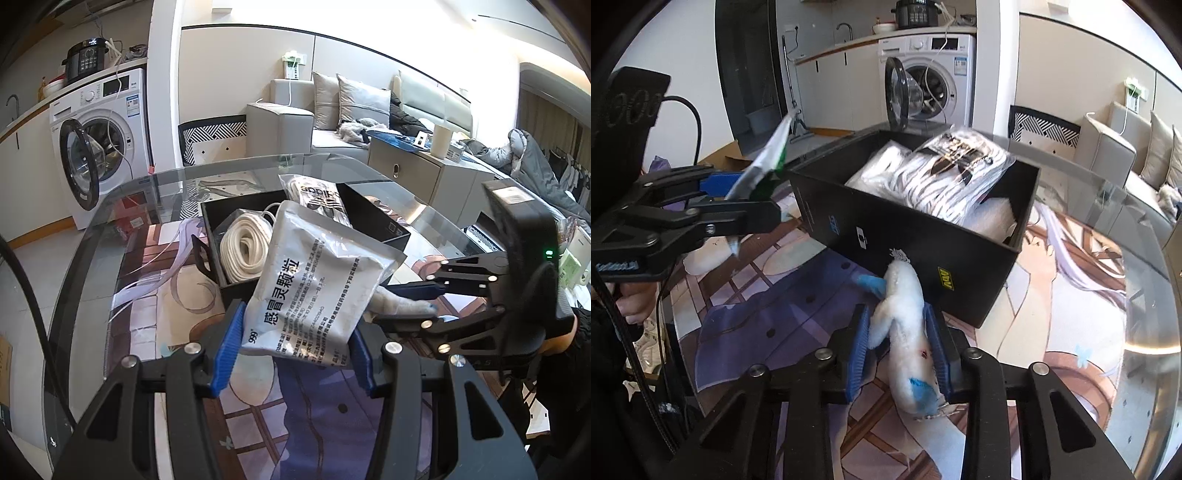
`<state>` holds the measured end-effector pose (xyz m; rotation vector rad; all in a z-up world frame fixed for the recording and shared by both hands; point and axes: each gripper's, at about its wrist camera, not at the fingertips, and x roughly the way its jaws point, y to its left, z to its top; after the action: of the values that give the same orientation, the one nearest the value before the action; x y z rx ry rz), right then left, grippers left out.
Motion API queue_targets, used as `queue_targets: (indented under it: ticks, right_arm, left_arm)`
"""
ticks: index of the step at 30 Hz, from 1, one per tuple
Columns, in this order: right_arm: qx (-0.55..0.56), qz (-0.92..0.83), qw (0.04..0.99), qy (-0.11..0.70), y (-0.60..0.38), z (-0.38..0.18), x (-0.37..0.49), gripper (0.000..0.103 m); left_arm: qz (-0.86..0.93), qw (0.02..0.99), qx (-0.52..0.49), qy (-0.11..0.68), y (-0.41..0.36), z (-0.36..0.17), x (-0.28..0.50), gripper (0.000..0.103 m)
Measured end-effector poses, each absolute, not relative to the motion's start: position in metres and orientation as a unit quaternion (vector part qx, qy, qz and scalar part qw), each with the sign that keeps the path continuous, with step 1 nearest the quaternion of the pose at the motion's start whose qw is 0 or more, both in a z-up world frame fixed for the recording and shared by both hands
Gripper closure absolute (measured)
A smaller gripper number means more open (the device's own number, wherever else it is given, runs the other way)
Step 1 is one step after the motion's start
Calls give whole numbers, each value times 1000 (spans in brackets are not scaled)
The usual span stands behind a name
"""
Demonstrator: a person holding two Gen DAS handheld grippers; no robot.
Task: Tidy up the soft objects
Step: 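Close the right tool on the white plush toy while the left tool lifts the packet, then carry the packet with the left tool and the plush toy with the right tool over the box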
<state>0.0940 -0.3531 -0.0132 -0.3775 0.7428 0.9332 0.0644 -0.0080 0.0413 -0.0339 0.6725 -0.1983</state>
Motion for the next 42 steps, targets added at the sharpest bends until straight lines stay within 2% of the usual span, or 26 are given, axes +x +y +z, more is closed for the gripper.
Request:
queue_targets:
  ticks: [24, 42]
  right_arm:
    - [-98, 441, 840, 299, -401, 41, 79, 73]
    - [-55, 398, 873, 277, -390, 72, 100, 73]
  left_arm:
    - [-62, 948, -38, 311, -1, 53, 69, 51]
    - [-43, 954, -47, 292, 9, 68, 92, 51]
